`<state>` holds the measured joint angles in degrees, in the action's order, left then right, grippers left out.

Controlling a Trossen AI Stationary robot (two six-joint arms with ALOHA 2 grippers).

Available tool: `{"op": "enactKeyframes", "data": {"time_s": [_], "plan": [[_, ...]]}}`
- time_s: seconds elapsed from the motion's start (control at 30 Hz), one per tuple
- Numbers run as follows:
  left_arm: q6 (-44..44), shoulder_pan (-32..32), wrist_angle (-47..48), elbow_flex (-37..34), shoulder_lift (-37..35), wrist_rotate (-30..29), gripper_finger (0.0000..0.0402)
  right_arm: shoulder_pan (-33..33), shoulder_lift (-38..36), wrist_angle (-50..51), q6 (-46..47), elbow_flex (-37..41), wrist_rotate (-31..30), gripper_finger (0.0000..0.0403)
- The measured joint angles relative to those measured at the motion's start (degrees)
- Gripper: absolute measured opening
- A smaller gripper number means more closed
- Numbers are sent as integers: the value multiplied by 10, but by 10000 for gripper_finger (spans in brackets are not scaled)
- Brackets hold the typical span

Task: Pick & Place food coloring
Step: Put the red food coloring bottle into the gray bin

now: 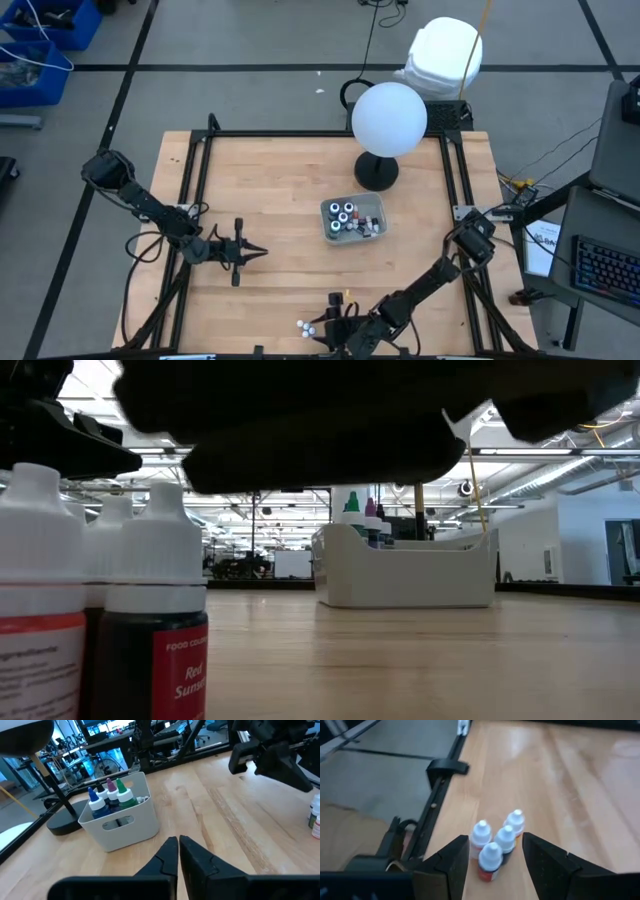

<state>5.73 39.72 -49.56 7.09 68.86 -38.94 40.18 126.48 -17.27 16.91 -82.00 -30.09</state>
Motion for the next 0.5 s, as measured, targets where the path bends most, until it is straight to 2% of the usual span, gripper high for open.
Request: {"op": "enactKeyframes", "data": {"time_s": [0.13, 0.3, 0.5], "plan": [[-1, 0, 0, 0, 0, 0, 11, -8, 0, 1, 0, 0, 44, 173], [0, 0, 0, 0, 0, 0, 4, -22, 0, 10, -5, 0, 63, 173], [-4, 0, 0, 0, 0, 0, 32, -36, 0, 24, 22, 0, 98, 173]]}}
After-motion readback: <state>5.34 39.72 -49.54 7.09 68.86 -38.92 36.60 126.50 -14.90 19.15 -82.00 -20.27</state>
